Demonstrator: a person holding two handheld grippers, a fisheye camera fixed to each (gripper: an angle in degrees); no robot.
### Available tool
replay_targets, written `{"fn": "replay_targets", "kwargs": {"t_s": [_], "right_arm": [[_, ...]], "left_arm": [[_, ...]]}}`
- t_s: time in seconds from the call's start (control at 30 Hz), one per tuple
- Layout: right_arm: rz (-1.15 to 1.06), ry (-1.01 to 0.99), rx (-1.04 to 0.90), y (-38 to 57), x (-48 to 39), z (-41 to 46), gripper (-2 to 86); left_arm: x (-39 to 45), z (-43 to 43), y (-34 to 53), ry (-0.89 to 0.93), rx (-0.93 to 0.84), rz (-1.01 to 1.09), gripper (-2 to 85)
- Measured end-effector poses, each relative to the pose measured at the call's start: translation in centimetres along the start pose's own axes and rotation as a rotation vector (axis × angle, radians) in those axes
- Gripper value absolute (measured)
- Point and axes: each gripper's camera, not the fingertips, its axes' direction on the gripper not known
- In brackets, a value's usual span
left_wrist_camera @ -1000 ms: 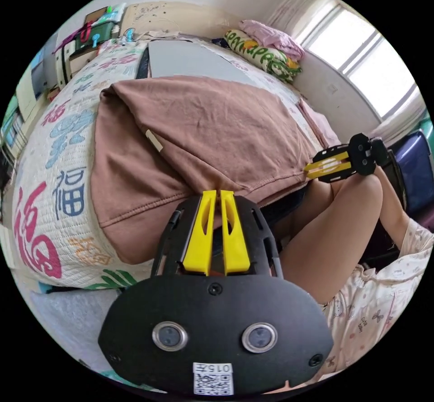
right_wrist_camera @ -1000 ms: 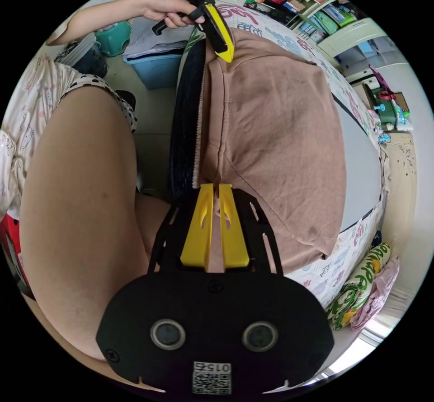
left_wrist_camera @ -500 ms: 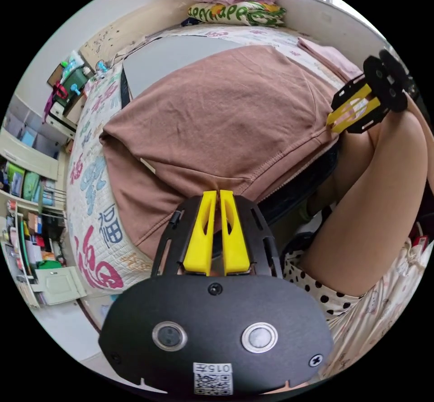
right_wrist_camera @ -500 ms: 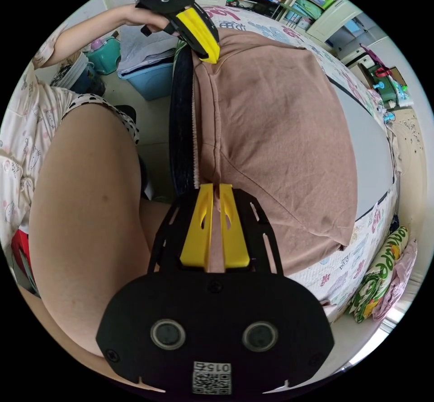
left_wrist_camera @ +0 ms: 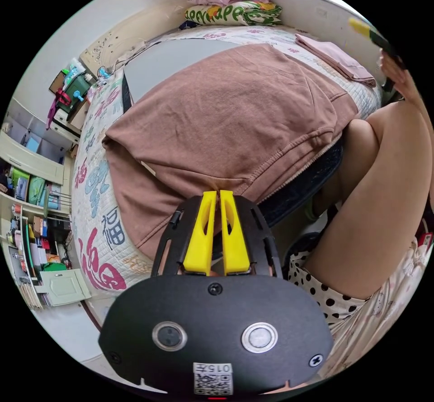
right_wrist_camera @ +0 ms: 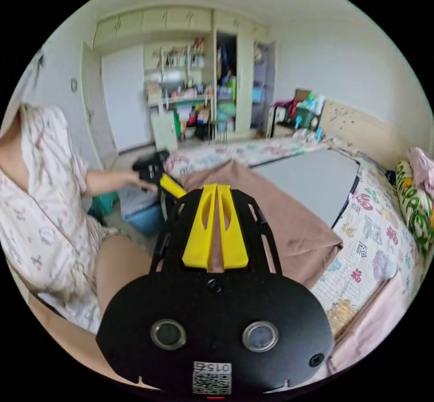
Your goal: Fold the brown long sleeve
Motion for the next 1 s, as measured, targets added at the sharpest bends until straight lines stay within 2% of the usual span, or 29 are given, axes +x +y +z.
{"fn": "replay_targets", "kwargs": {"t_s": [0.07,0.2,0.27,0.37,0.47,0.73,1.0], "right_arm": [[0.152,0.073,0.303,-0.1,-1.1,-8.3,-0.4],[0.247,0.314,0.676,-0.6,-8.3,-20.1,-0.5],[0.216,0.458,0.978,0.4,-14.3,-26.0,-0.5],[0.159,0.529,1.210,1.5,-19.1,-30.4,-0.6],[0.147,0.364,1.271,1.9,-19.8,-32.8,-0.6],[0.131,0.172,1.374,1.8,-18.0,-36.7,-0.6],[0.100,0.210,1.318,0.2,-13.3,-38.8,-0.5]], "left_arm": [[-0.1,1.1,0.4,-0.008,-0.010,0.012,0.0],[-1.3,2.7,1.9,0.011,0.007,0.011,0.0],[-2.8,3.8,3.3,0.054,0.033,-0.016,0.0],[-4.6,5.1,5.1,0.102,0.063,-0.065,0.0],[-5.2,6.3,6.8,0.093,0.087,-0.088,0.1],[-6.8,9.3,10.2,0.053,0.090,-0.076,0.2],[-11.6,11.9,14.8,0.126,0.101,-0.100,0.8]]}}
